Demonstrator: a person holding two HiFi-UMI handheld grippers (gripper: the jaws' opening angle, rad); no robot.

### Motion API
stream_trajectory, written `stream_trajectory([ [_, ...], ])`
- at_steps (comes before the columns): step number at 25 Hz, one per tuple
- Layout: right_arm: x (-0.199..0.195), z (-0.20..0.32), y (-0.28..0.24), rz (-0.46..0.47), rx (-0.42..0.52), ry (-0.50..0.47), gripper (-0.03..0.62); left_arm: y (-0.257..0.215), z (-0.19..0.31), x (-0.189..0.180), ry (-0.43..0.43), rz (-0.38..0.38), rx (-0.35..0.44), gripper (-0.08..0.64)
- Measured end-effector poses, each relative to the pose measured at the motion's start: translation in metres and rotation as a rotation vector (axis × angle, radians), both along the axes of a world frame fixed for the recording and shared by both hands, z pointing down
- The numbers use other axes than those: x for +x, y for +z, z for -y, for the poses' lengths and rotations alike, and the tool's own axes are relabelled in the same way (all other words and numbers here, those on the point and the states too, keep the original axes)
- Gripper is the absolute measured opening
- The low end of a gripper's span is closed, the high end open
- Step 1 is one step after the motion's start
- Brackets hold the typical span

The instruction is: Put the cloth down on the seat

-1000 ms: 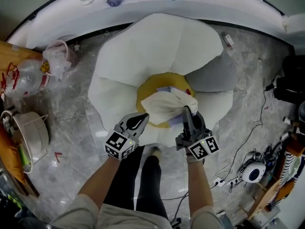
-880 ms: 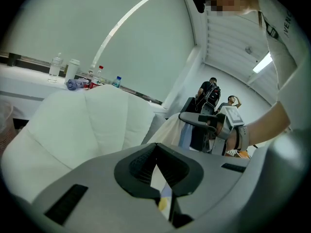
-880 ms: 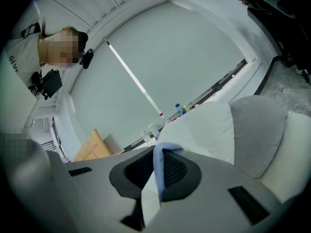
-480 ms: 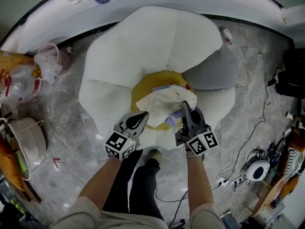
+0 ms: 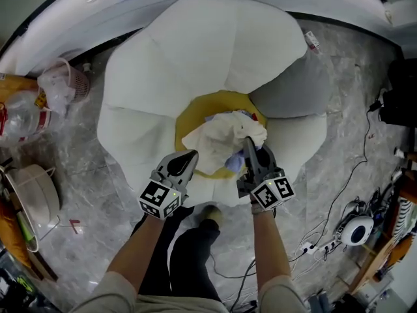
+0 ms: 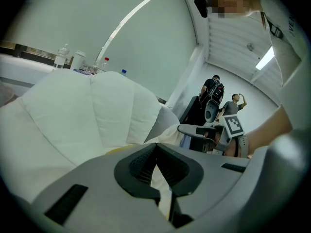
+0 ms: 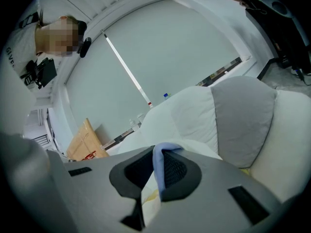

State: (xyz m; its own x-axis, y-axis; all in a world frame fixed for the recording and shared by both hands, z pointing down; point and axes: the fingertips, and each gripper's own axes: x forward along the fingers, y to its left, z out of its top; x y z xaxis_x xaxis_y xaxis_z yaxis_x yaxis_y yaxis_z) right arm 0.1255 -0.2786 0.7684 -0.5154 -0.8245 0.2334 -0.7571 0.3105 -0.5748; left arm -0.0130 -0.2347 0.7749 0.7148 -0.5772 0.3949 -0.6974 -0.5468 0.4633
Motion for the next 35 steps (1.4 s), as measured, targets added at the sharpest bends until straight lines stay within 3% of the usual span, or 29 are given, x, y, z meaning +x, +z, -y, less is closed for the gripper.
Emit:
stream_trajectory([
  [16,-0.001,-0.008,0.089,-0.084,-0.09,-0.036,0.032,0.051,-0.003,-0.002,-0.014,-0.001,0.008,0.014],
  [35,-0.003,-0.011,0.136,-0.112,-0.136,-0.06,0.034,0.082,-0.017,0.003,-0.035,0.012,0.013,0.014],
])
